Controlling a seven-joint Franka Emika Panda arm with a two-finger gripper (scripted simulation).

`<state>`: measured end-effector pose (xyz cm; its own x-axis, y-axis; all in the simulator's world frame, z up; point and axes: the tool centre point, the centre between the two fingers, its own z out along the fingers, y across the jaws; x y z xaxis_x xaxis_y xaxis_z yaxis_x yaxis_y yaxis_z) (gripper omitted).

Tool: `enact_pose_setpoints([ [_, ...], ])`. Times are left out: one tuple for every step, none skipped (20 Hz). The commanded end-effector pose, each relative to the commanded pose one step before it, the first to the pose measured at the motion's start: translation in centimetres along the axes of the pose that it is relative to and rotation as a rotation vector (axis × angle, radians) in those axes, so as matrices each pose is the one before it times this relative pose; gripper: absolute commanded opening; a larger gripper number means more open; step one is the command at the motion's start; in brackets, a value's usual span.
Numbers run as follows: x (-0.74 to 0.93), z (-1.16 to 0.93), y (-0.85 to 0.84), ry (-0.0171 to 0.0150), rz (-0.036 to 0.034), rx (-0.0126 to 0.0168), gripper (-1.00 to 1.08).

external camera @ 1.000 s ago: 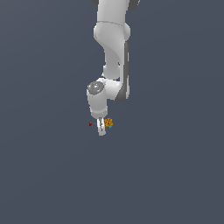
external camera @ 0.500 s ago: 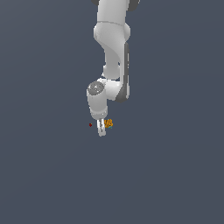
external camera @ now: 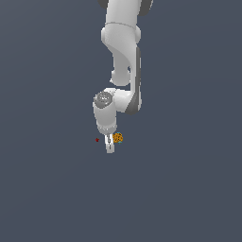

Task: Pick up the object and move it to a goal position.

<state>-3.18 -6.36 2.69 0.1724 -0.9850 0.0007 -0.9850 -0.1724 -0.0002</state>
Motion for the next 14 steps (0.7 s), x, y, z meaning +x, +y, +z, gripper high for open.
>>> enact_pose_setpoints([
  [0.098, -0.424, -1.42, 0.00062, -0.00025, 0.00049, -1.0],
  [0.048, -0.168, -0.614, 0.0, 0.0, 0.0, -1.0],
  [0.039, -0.161, -0.643, 0.00033, -0.00017, -0.00032, -1.0],
  [0.051, -0.178, -0.658, 0.0, 0.0, 0.0, -1.0],
  [0.05, -0.176, -0.651, 0.0, 0.0, 0.0, -1.0],
  [0.049, -0.172, -0.64, 0.0, 0.0, 0.0, -1.0],
  [0.049, -0.168, -0.628, 0.0, 0.0, 0.0, -1.0],
  [0.048, -0.164, -0.617, 0.0, 0.0, 0.0, -1.0],
  [0.047, -0.16, -0.606, 0.0, 0.0, 0.0, -1.0],
  [0.046, -0.156, -0.594, 0.0, 0.0, 0.0, -1.0],
  [0.026, -0.116, -0.591, 0.00015, -0.00029, -0.00061, -1.0],
  [0.044, -0.149, -0.572, 0.0, 0.0, 0.0, -1.0],
  [0.043, -0.145, -0.561, 0.0, 0.0, 0.0, -1.0],
  [0.043, -0.141, -0.55, 0.0, 0.0, 0.0, -1.0],
])
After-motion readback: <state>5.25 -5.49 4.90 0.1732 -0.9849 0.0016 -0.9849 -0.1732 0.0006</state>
